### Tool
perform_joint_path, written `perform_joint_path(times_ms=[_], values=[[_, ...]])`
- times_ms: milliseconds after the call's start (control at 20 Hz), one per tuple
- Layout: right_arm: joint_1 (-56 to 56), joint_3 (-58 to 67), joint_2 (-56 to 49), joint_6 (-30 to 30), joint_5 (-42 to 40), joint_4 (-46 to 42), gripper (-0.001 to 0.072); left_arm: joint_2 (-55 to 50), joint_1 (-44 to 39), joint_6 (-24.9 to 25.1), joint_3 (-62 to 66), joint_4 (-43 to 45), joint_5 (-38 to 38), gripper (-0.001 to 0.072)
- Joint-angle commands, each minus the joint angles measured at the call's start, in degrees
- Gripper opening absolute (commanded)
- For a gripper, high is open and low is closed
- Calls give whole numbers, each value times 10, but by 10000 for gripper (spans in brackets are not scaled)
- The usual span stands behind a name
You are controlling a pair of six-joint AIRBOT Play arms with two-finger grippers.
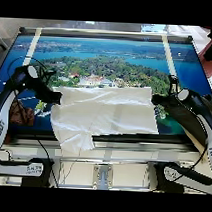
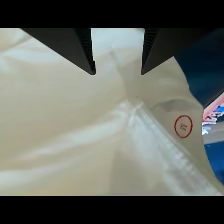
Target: Fold the shirts.
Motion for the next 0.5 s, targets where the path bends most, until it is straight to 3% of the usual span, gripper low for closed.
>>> perform_joint_path(times_ms=[0, 100, 200, 300, 450], values=[[-1, 12, 80, 79, 26, -160, 399, 109, 7, 2, -41, 3, -5, 346], [-21, 11, 136, 140, 21, -224, 468, 202, 31, -36, -135, 0, 26, 345], [-60, 11, 169, 146, 12, -196, 489, 287, 56, -79, -259, -2, 28, 344], [-97, 11, 177, 115, 9, -121, 488, 349, 60, -121, -356, -27, 24, 343], [-113, 10, 177, 53, 5, -41, 488, 381, 60, -138, -427, -155, -1, 343]])
